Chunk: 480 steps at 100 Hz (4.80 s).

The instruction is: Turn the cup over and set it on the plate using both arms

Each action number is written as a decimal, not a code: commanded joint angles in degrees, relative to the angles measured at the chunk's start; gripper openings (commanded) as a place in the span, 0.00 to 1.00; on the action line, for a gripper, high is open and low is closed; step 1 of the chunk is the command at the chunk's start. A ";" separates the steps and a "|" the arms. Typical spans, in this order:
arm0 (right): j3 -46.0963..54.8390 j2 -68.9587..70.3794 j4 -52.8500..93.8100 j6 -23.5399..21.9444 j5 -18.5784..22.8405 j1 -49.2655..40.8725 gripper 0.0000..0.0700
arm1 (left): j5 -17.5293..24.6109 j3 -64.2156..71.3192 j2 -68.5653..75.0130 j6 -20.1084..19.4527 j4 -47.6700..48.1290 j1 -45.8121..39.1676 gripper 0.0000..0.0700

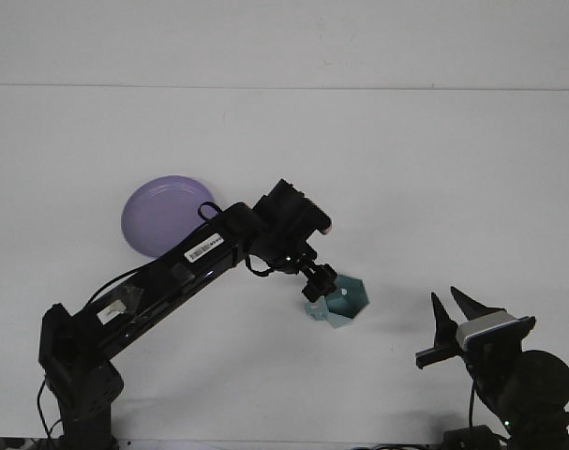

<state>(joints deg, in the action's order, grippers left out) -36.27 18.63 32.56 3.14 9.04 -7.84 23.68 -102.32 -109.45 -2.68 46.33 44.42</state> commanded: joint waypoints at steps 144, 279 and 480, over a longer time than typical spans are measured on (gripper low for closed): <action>-0.02 0.11 2.23 1.18 0.00 -0.02 0.31 | -9.46 -25.03 -8.92 -1.33 21.38 -7.32 0.02; -0.02 0.11 2.86 1.16 0.17 -0.24 0.31 | -18.75 -25.75 -18.08 2.67 25.88 -42.25 0.16; 11.19 -5.92 -23.15 -1.86 -4.76 -0.09 0.01 | -17.77 77.53 103.01 2.25 -45.03 -45.92 0.02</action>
<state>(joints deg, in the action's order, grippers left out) -24.95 12.67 10.24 2.09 4.32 -7.86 6.04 -24.73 -6.20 -0.69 0.78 -1.48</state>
